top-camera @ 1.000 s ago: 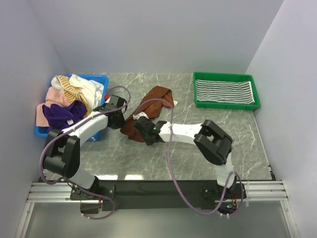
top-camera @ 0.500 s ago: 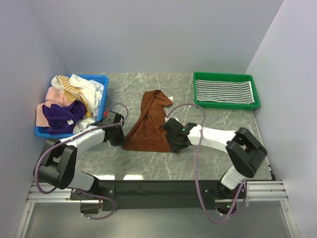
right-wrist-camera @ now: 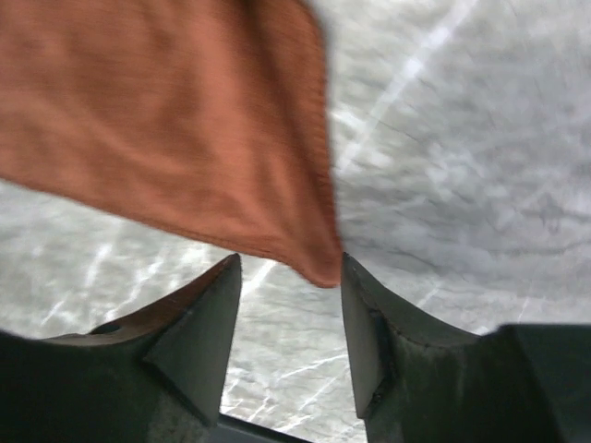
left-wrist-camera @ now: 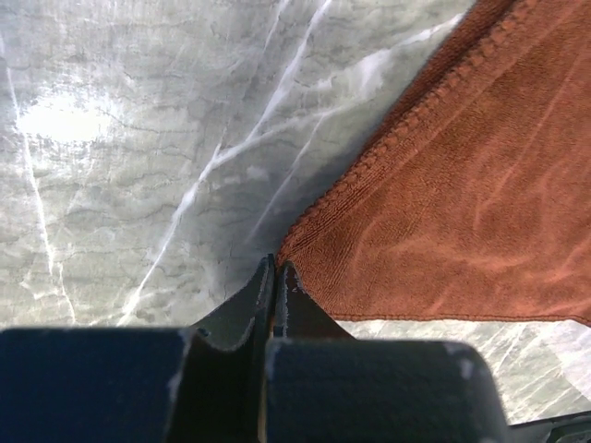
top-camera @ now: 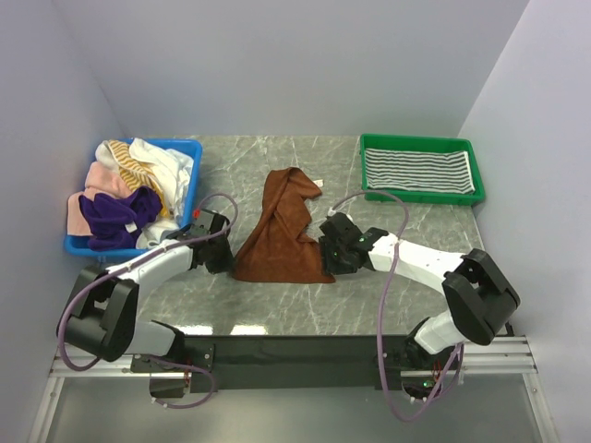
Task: Fold and stack the towels
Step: Flatten out the crumpled towel
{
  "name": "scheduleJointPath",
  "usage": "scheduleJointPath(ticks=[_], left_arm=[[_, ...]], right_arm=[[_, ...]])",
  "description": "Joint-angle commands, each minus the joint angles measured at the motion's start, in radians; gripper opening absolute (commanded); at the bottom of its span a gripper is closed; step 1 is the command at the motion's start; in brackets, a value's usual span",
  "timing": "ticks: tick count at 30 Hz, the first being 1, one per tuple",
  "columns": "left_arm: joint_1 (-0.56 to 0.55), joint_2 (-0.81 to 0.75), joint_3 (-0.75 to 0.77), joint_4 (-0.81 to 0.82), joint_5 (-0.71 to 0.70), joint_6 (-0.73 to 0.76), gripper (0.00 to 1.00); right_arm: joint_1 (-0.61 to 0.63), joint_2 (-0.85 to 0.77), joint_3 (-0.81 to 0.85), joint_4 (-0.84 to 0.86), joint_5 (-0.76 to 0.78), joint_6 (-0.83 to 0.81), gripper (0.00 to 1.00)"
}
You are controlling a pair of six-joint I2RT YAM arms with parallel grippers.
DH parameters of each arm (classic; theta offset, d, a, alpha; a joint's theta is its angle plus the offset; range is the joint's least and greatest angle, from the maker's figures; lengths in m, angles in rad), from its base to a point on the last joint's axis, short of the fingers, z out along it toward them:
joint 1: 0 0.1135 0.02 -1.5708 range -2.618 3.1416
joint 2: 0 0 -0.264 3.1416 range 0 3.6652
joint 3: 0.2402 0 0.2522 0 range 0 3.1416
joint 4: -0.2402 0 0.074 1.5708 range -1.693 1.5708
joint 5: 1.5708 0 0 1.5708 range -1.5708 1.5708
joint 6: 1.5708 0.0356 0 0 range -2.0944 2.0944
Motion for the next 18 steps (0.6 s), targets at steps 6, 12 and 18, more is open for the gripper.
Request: scheduleJointPath(ticks=[6,12,18], left_arm=[[-0.005,-0.090,-0.004,-0.072,-0.071,-0.011,0.01],[-0.005,-0.115,-0.007,-0.130,-0.117,-0.011,0.00],[-0.005,-0.120,0.012,-0.166,-0.142,-0.011,0.01]], right_arm=[[-0.047,0.003,-0.037,0.064,0.004,0.064,0.49],[-0.047,0.029,-0.023,0.062,-0.002,0.055,0.49],[-0.015,0.071,0.007,0.035,-0.005,0.049,0.49]])
